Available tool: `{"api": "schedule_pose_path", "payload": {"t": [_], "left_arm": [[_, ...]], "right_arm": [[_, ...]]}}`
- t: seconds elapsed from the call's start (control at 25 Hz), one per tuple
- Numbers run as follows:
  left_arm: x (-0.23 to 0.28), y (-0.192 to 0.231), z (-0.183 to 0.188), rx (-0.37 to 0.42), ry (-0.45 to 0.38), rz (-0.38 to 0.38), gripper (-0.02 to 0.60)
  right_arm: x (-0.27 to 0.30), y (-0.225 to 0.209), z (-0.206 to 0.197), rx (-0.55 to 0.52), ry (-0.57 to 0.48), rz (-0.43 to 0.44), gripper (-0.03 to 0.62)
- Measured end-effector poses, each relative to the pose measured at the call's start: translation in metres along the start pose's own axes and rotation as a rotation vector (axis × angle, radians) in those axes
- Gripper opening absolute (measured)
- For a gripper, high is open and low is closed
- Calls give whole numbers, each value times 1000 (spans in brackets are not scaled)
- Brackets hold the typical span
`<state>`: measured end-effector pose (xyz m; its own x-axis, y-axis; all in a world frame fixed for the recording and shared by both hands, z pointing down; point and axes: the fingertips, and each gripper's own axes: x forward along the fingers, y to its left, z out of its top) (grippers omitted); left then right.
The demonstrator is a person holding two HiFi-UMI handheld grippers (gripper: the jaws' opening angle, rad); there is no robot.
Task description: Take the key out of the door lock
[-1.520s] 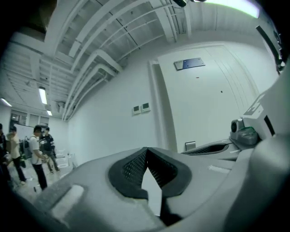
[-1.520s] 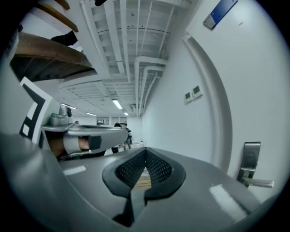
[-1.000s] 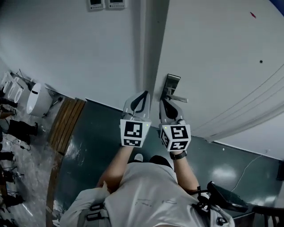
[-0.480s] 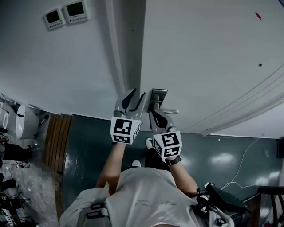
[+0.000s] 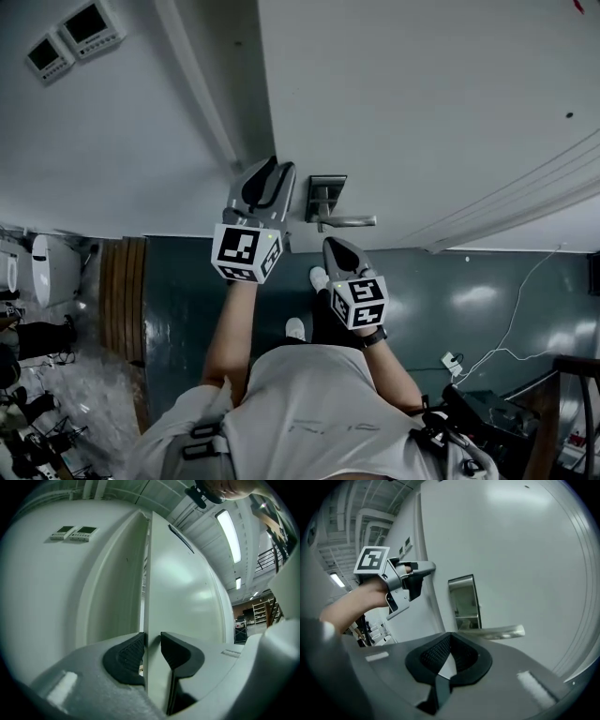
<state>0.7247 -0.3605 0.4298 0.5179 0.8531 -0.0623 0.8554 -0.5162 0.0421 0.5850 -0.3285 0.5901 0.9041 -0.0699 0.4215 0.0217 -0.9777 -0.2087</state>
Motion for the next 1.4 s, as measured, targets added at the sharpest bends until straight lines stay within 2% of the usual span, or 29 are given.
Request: {"api": "schedule_pose_path", "payload": {"t": [0.2, 0.32, 0.36, 0.4, 0.44, 0.48, 0.64, 0.76, 0.84, 1.0, 1.24, 1.4], "left_arm": [[1, -1, 0, 35, 6, 6, 106], [0, -2, 0, 37, 12, 5, 106], [-1, -2, 1, 35, 13, 7, 106], [-1, -2, 1, 33, 14, 9, 106], [-1, -2, 1, 30, 14, 12, 106], [-1, -2, 2, 28, 14, 14, 106], [-1, -3, 2, 26, 10, 18, 106], [-1, -3, 4, 23, 8, 24, 106], [-2, -3, 5, 19, 6, 31, 106], [-3, -3, 4, 15, 8, 42, 106], [-2, -2, 5, 13, 3, 60, 107], [-3, -2, 6, 7, -5, 75, 109]], "right_arm": [[8, -21, -36, 200, 24, 7, 6], [14, -26, -50, 366, 3, 72, 6], [18, -27, -53, 431, -2, 108, 56], [22, -26, -56, 493, 0, 145, 216], [26, -27, -60, 549, 4, 173, 287], [30, -29, -63, 601, 6, 189, 288], [48, -38, -71, 771, -18, 242, 266], [61, -42, -65, 860, -64, 300, 178], [71, -42, -57, 901, -96, 345, 166], [84, -55, -77, 1030, -43, 268, 130], [92, -56, -68, 1150, -171, 382, 33], [89, -57, -71, 1284, -245, 389, 26]]}}
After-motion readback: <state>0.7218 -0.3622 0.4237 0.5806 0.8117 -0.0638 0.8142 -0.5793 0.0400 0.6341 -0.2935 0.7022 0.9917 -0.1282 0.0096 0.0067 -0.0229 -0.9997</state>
